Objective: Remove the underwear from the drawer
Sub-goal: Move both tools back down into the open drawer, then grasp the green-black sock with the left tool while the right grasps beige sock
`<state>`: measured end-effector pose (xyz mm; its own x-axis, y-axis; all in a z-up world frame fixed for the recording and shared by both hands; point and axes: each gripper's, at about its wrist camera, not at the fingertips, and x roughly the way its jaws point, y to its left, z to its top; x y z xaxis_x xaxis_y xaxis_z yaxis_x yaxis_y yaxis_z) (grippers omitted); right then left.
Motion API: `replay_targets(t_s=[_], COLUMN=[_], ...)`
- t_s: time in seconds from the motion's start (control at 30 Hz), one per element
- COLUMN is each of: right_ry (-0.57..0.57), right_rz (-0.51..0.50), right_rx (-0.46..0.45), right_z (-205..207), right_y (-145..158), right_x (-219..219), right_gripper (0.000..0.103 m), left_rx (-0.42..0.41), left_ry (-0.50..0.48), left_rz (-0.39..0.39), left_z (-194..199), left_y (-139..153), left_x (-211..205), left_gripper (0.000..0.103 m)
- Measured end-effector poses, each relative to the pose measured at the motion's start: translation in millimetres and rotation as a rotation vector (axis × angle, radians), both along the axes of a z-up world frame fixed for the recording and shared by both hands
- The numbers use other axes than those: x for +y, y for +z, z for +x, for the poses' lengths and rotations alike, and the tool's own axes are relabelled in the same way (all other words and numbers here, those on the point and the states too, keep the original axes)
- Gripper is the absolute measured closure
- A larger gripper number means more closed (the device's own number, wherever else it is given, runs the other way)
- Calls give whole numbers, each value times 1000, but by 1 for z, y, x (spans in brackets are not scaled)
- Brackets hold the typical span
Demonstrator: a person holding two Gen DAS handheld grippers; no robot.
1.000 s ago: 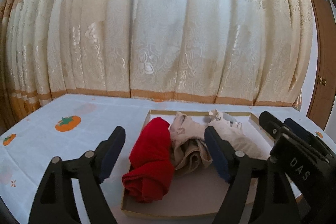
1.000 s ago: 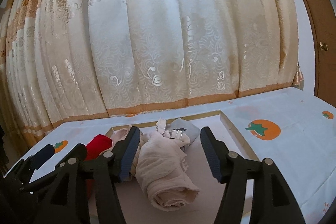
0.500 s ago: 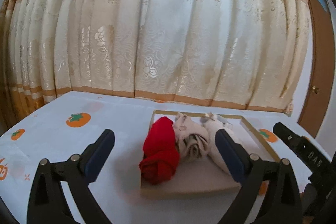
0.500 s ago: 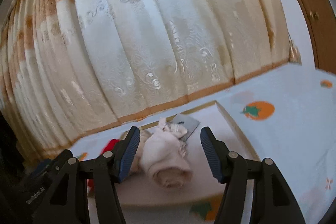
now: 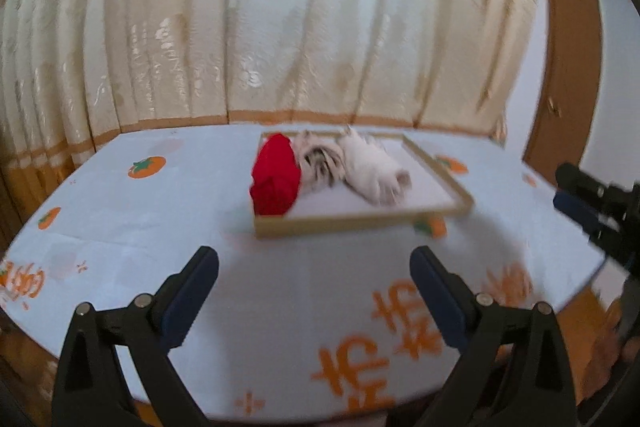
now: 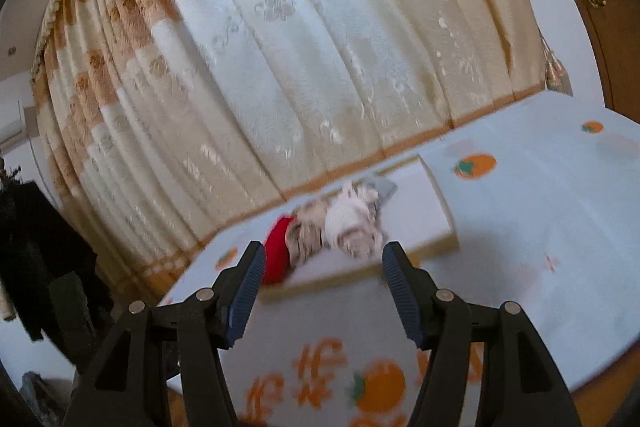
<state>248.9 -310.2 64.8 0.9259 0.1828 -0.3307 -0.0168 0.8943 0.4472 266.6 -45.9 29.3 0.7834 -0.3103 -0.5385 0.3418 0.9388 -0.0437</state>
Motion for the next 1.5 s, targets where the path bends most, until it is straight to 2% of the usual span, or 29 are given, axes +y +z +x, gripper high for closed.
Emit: replay_targets(t_s=[0.13, 0.23, 0.53, 0.7, 0.77, 0.9, 1.03, 1.13, 1.23, 1.4, 1.5], right_ry=[42, 77, 158, 179, 177, 190, 194, 189, 196, 213, 215], right_rz=[-45, -65, -108, -127, -132, -206, -236, -244, -223, -256, -278], right_rx=[57, 105, 277, 375, 411, 511, 568, 612, 629, 666, 682], right_z=[-30, -46, -77, -93, -98, -101, -106, -107, -108, -108, -107], right_y=[-8, -16, -59, -88, -97, -121, -139, -149, -153, -158, -162], right_x=[4, 7, 14, 10, 8, 11, 10, 7, 3, 3, 4], right_gripper=[40, 40, 40, 40, 40, 40, 40, 40, 40, 40, 40], left_rx=[26, 51, 196, 318, 354, 438, 502, 607, 673, 772, 798], left_ry=[-44, -36, -108, -176, -196, -261, -306, -321, -324, -327, -321], left_rz=[75, 100, 157, 173, 177, 200, 221, 206, 213, 278, 277], left_z=[-29, -41, -76, -91, -94, -100, -104, -102, -101, -100, -99], left_y=[-14, -24, -64, -96, -105, -123, -141, -157, -171, -194, -197], left_x=[-4, -2, 1, -5, -11, -32, -53, -67, -78, -98, -102], left_gripper=[4, 4, 4, 4, 4, 4, 4, 6, 8, 10, 12])
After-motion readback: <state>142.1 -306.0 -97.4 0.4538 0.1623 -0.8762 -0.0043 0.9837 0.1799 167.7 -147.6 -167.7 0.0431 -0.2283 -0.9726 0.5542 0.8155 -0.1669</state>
